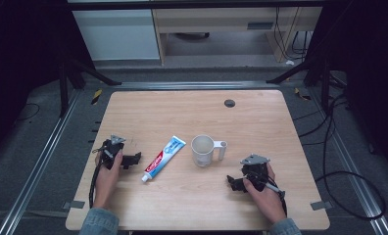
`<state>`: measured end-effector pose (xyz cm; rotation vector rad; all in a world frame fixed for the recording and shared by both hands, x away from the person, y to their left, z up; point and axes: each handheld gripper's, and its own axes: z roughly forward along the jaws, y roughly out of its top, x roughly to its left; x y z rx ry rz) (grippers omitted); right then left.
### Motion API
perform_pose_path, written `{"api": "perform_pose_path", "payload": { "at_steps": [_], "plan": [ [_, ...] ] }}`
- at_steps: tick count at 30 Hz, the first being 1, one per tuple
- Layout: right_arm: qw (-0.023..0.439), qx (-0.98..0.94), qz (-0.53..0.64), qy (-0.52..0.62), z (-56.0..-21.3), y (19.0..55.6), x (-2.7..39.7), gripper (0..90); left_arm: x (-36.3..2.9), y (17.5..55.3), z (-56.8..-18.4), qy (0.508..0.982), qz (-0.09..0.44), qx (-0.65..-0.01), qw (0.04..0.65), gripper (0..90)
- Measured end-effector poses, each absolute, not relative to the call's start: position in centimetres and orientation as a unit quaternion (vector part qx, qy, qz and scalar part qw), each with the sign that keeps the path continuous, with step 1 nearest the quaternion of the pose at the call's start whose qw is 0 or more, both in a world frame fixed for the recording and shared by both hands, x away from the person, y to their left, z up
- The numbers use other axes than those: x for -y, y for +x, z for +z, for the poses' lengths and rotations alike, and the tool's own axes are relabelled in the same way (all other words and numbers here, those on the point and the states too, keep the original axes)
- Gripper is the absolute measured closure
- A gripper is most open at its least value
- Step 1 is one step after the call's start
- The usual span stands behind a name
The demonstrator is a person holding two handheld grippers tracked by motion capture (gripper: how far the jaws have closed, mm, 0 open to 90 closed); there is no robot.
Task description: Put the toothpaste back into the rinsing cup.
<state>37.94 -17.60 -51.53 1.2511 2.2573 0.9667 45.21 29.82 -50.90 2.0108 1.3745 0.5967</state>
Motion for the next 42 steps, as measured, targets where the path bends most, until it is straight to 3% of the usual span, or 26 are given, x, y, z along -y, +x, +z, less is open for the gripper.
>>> {"api": "perform_pose_path", "payload": {
  "at_steps": [11, 18, 25, 31, 42],
  "plan": [
    [0.191, -0.804, 0.344, 0.446, -51.5, 37.9, 17.6, 0.4, -28.6, 43.8, -49.6, 0.777, 0.219, -0.504, 0.308, 3.1],
    [0.192, -0.804, 0.344, 0.446, -51.5, 37.9, 17.6, 0.4, -28.4, 42.5, -47.2, 0.773, 0.198, -0.494, 0.344, 4.0],
    [0.192, -0.804, 0.344, 0.445, -51.5, 37.9, 17.6, 0.4, -28.2, 41.5, -45.8, 0.768, 0.137, -0.485, 0.394, 8.0],
    [0.192, -0.805, 0.344, 0.444, -51.5, 37.9, 17.6, 0.4, -27.2, 41.4, -45.1, 0.783, 0.135, -0.474, 0.380, 9.0],
    [0.190, -0.806, 0.345, 0.441, -51.5, 37.9, 17.7, 0.3, -23.9, 42.0, -44.3, 0.826, 0.159, -0.450, 0.300, 8.9]
  ]
}}
